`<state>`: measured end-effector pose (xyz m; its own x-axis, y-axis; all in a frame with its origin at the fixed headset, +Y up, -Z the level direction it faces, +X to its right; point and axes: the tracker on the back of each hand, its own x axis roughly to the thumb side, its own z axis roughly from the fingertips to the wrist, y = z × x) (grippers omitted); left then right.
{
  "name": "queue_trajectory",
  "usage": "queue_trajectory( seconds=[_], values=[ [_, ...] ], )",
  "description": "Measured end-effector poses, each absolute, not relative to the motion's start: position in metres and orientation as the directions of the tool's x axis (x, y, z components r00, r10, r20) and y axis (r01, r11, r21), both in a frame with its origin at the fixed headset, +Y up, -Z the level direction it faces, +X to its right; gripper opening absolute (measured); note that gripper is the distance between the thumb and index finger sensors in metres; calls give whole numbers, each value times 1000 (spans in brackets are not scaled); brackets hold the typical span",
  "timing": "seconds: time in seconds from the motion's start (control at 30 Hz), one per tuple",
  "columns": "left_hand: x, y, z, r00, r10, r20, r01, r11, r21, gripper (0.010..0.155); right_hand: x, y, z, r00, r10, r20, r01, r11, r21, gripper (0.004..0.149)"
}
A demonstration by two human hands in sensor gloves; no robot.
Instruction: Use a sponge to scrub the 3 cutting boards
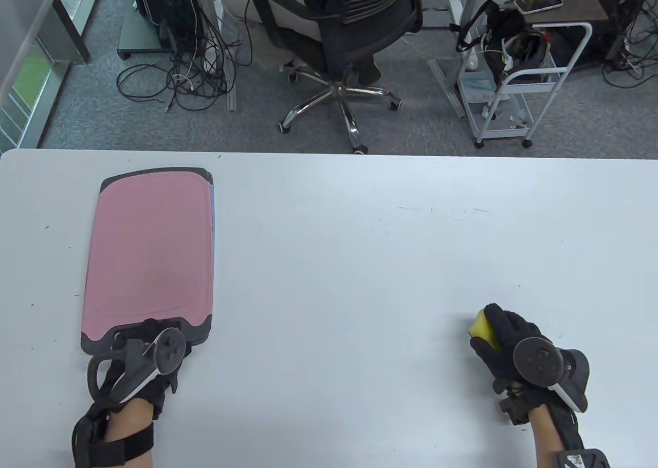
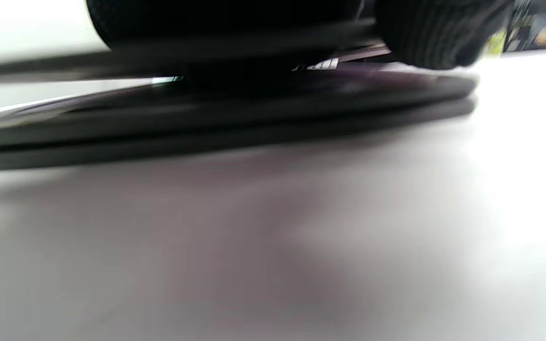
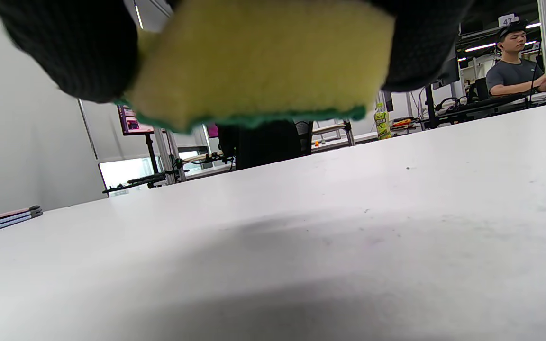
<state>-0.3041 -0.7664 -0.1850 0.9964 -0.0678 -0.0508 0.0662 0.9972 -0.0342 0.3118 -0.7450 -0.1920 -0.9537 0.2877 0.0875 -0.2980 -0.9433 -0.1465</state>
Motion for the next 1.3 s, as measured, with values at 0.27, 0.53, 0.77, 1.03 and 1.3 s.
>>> queue_trajectory(
  seconds=[0.27,0.53,0.77,1.03,1.3],
  values=[
    [-275,-724,-173,964,261,-48,-210,862,462,60,310,-745,-192,-955,280,101,-293,-943,-158,73],
    [-315,-715,-149,414,901,129,-786,282,551,53,313,-748,-194,-955,282,90,-292,-946,-143,73],
    [-319,-733,-161,111,993,-32,-947,116,300,50,308,-744,-192,-934,339,112,-353,-923,-154,74],
    [-307,-771,-177,88,930,-357,-993,109,37,46,292,-747,-191,-938,310,157,-331,-934,-134,75],
    [-274,-799,-197,269,856,-442,-962,213,-172,48,282,-754,-190,-948,267,175,-288,-951,-110,74]
  ],
)
